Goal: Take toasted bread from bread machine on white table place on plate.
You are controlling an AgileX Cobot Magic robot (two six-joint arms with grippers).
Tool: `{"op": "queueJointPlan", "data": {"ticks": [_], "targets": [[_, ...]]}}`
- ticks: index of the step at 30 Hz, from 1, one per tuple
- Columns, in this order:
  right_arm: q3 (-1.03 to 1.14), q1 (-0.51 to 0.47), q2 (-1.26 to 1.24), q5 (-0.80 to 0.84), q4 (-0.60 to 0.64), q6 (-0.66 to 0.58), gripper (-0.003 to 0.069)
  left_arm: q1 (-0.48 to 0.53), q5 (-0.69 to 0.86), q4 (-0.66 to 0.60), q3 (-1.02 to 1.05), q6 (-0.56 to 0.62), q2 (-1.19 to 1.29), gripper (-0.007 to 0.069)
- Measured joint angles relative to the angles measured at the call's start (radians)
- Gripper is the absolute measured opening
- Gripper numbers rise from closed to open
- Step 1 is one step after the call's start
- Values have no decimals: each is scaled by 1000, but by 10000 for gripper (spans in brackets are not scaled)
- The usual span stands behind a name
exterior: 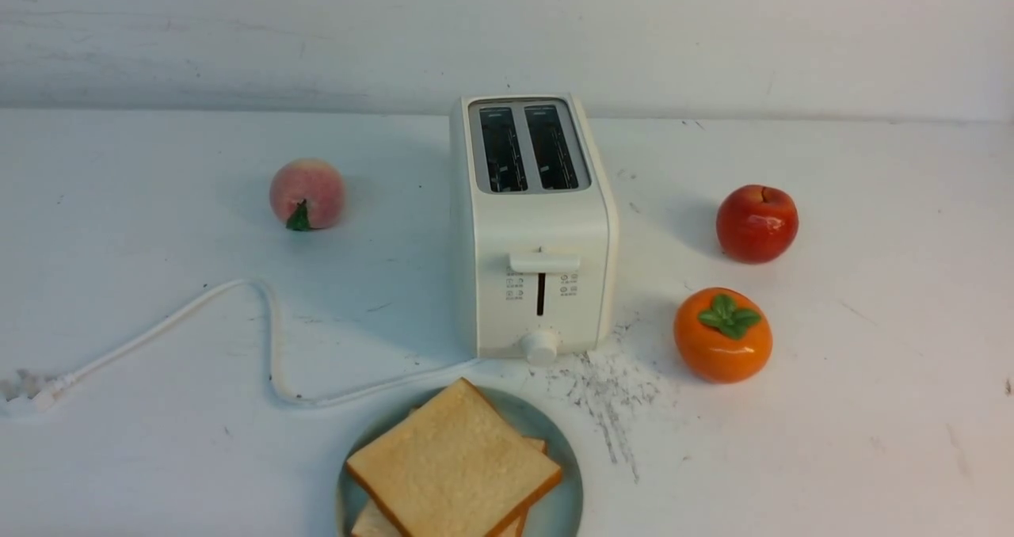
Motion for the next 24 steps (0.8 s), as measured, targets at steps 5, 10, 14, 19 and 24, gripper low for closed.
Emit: {"op": "queueJointPlan", "data": {"ticks": [5, 10, 14, 19, 24], "targets": [[181, -229, -5, 4, -49, -14, 133, 0, 2, 0, 0, 0, 0, 109], [360, -394, -31, 39, -72, -15, 140, 0, 3, 0, 0, 0, 0, 109], [360, -424, -35, 39, -78, -15, 145, 0, 4, -1, 1, 0, 0, 109], [360, -425, -35, 39, -81, -15, 155, 0, 5, -1, 1, 0, 0, 109], [360, -427, -35, 39, -81, -15, 158, 0, 5, -1, 1, 0, 0, 109]]}}
